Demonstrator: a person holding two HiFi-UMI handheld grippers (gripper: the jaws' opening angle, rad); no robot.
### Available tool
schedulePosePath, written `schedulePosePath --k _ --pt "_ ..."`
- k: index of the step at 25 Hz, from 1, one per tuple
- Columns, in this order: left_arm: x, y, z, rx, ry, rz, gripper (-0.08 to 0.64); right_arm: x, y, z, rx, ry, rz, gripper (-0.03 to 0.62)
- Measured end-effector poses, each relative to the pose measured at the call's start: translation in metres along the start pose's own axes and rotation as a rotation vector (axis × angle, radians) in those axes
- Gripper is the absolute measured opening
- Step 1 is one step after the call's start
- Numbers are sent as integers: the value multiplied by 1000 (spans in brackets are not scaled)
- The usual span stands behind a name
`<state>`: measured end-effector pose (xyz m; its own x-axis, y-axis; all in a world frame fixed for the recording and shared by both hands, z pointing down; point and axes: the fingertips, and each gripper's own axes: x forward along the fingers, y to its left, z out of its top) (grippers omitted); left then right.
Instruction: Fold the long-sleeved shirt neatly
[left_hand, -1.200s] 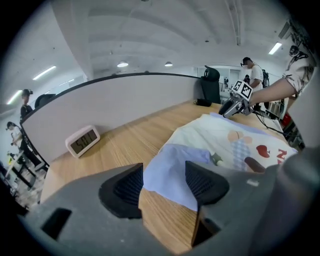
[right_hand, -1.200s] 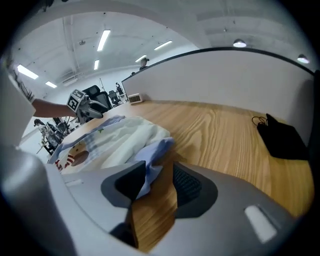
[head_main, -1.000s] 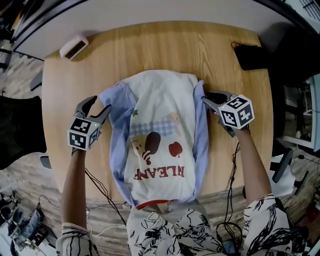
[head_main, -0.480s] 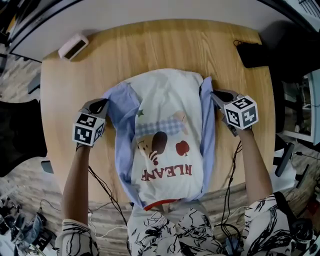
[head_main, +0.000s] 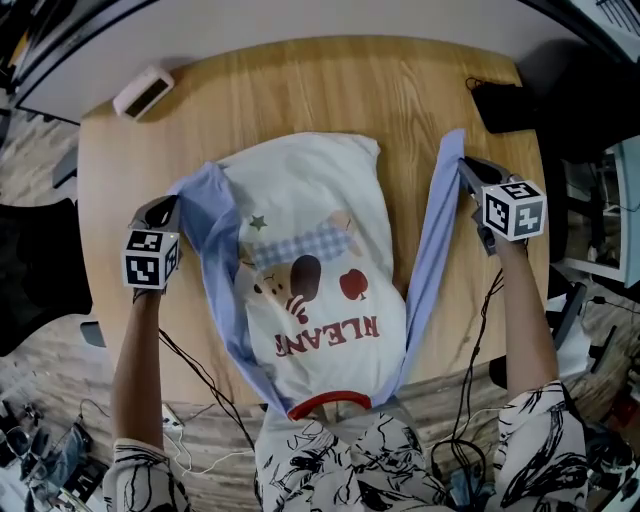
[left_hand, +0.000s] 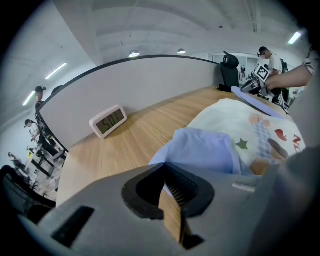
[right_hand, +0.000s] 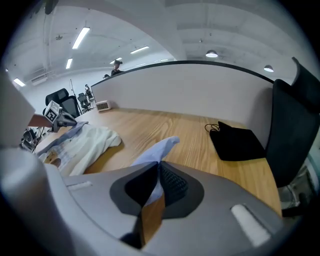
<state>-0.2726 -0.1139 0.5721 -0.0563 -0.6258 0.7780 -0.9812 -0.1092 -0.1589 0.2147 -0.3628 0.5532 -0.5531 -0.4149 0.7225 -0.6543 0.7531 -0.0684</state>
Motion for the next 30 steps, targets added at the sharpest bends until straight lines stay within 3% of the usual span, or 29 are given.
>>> schedulePosePath --k 13,20,22,23,26,30 --pt "21 48 49 28 -30 57 12 -3 -59 79 -30 -81 -99 28" --pt "11 57 22 21 -1 118 14 -50 -92 57 -47 -90 -195 28" --pt "3 52 24 49 -25 121 59 -67 -107 48 -25 -90 -225 28" --pt "-4 42 31 66 -56 105 124 -75 -113 45 -21 -92 -241 29" --pt "-33 -15 74 99 -193 9 200 -98 -126 41 -6 -112 -277 28" --pt "-71 -152 129 215 -326 -228 226 -127 -142 25 36 -116 -325 29"
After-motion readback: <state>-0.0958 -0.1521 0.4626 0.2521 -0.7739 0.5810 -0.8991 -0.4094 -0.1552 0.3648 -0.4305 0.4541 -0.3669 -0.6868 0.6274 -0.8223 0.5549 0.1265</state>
